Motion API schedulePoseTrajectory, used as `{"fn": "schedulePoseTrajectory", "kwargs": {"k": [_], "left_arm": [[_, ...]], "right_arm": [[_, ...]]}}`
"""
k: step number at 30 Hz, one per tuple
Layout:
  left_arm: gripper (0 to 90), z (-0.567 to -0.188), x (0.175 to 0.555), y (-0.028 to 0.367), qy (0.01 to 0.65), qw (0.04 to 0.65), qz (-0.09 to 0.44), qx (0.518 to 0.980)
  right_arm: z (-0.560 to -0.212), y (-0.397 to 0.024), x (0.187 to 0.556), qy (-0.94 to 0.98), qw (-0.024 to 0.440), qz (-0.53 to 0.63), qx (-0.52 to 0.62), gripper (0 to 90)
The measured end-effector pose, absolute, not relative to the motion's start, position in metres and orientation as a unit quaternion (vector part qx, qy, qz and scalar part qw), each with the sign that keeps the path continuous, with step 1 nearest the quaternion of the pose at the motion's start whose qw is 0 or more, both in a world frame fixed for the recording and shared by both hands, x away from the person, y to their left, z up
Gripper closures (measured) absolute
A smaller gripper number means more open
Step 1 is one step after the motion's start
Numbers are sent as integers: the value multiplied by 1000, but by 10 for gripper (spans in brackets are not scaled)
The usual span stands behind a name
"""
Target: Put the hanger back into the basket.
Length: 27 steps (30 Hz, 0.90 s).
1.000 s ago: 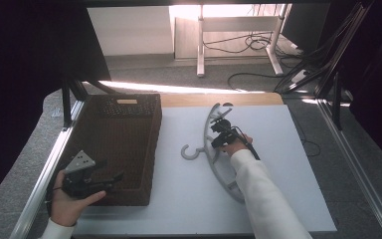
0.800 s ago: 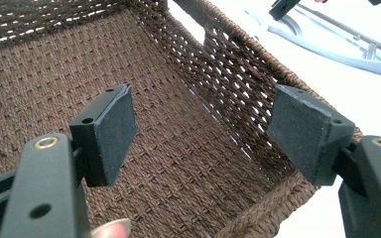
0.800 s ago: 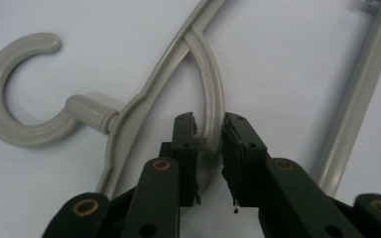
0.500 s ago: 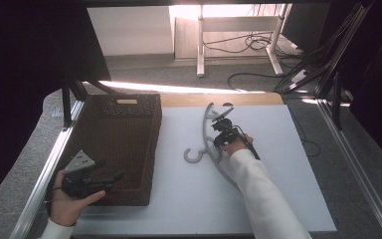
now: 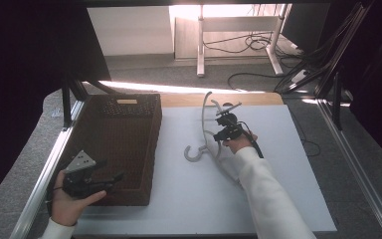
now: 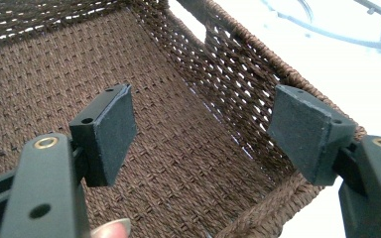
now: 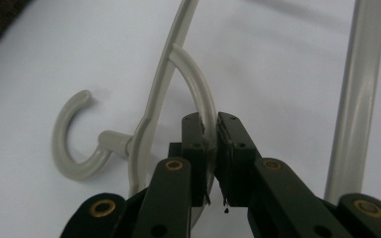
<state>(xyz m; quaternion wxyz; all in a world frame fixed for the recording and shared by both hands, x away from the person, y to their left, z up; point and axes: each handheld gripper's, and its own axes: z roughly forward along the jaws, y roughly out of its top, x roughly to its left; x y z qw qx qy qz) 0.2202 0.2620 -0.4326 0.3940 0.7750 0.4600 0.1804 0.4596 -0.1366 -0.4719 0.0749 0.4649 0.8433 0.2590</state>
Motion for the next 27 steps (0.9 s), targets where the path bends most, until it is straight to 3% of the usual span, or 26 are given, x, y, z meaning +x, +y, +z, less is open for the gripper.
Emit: {"fn": "schedulePoseTrajectory", "kwargs": {"k": [27], "left_arm": [[260,-434,221,262,463,395,176,774]], "right_arm": [[-429,-172,451,803,15,395,445,866]]}}
